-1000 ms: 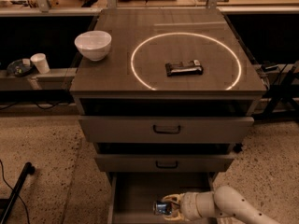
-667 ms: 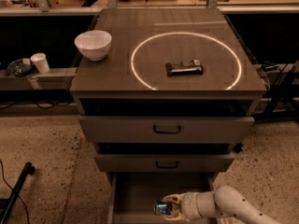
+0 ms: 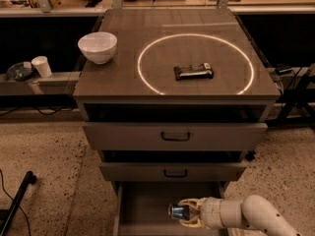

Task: Pick redbull can from bottom drawer and place on counter

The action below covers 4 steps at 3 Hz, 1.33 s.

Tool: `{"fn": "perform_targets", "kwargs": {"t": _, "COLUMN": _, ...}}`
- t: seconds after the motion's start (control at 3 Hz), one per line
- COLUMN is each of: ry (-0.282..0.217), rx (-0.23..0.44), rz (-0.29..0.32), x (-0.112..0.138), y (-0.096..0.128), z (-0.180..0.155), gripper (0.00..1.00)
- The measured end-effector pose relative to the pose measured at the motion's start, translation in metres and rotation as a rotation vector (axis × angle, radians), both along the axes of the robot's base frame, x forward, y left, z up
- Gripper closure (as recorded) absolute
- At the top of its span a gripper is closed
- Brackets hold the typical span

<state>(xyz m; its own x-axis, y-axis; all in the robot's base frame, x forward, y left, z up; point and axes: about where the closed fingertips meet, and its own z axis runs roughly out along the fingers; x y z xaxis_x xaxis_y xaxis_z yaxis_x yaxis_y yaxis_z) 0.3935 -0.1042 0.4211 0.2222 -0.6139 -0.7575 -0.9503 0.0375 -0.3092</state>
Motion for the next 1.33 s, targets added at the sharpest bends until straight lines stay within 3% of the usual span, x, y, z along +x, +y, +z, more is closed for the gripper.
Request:
{"fn": "perform_targets", "kwargs": {"t": 0.33, "ry": -0.125, "rx": -0.021, "rz": -0.001, "x": 0.024, "y": -0.018, "z": 0.095, "gripper": 1.0}}
{"fn": "perform_targets", "kwargs": {"t": 0.67, "ry": -0.196, "rx": -0.097, "rz": -0.01, "x": 0.054, "y": -0.027, "z": 0.183, "gripper": 1.0}}
{"fn": "perform_targets", "kwargs": {"t": 1.33, "ry": -0.284, "rx": -0.224, "rz": -0.05, "x": 0.07, "y": -0.034, "z": 0.306, "gripper": 1.0}}
